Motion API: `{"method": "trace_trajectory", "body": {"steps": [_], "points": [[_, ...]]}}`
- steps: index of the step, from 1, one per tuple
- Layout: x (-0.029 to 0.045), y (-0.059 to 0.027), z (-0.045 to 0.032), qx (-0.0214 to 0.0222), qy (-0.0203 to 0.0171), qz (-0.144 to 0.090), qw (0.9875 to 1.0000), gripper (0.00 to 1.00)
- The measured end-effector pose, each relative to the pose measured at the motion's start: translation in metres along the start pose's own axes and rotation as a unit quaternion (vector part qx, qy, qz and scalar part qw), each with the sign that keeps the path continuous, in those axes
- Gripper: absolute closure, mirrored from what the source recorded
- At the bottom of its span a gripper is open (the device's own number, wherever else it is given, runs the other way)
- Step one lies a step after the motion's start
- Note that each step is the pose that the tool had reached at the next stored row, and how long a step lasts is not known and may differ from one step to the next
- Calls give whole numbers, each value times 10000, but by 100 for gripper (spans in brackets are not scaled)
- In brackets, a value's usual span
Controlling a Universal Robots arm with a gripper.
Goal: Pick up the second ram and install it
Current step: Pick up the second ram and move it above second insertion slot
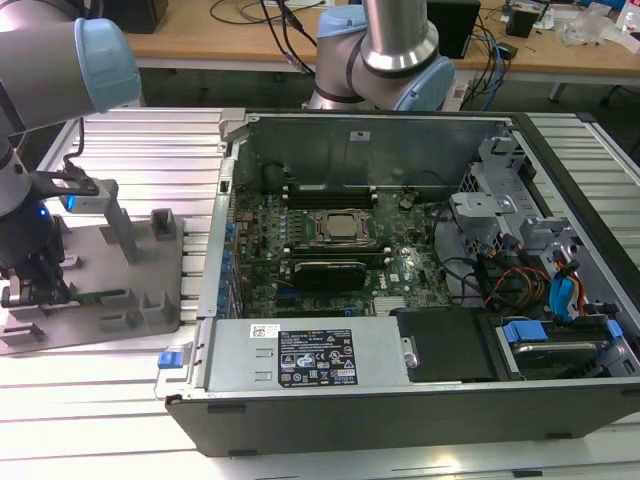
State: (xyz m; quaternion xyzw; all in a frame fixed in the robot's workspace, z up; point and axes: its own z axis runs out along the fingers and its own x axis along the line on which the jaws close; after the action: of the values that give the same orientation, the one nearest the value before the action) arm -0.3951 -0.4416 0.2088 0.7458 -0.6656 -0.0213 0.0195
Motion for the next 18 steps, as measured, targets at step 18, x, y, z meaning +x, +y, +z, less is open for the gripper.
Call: {"method": "trace_trajectory", "body": {"steps": [18], "points": [[0, 4, -82, 5, -34, 578, 9983, 91]]}}
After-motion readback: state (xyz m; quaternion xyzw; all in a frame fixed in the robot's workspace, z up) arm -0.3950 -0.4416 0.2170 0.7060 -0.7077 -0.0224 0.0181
